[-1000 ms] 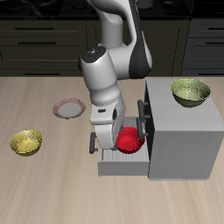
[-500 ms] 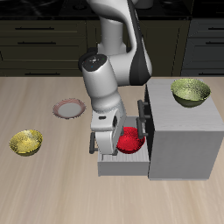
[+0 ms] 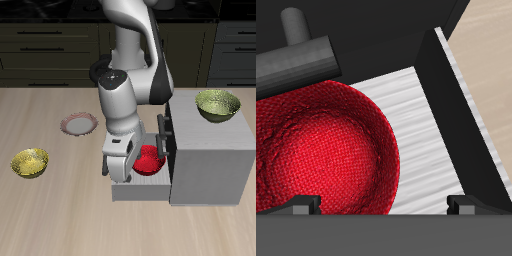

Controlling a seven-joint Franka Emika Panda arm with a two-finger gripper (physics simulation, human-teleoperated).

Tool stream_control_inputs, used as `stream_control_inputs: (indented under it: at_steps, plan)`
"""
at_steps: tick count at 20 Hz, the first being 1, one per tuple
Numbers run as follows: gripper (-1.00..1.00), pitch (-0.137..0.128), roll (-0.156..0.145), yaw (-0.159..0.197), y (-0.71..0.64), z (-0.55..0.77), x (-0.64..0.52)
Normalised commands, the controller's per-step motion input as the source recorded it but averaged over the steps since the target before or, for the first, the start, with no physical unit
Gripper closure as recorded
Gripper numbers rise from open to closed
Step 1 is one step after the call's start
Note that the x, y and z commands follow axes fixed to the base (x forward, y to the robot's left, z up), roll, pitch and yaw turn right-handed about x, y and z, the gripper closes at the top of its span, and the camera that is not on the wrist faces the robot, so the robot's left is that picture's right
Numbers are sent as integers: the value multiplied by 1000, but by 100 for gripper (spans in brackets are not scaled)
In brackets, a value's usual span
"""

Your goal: Place the red bowl on the plate

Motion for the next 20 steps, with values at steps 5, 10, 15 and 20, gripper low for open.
stream_control_inputs:
  at_steps: [5,10,15,20]
  plan:
    - [-100,9,37,-7,64,-145,-14]
    - [-100,17,9,-40,65,-171,-20]
    - [-100,73,-29,-72,-2,-254,-12]
    - [-100,75,-23,-82,20,-138,-3]
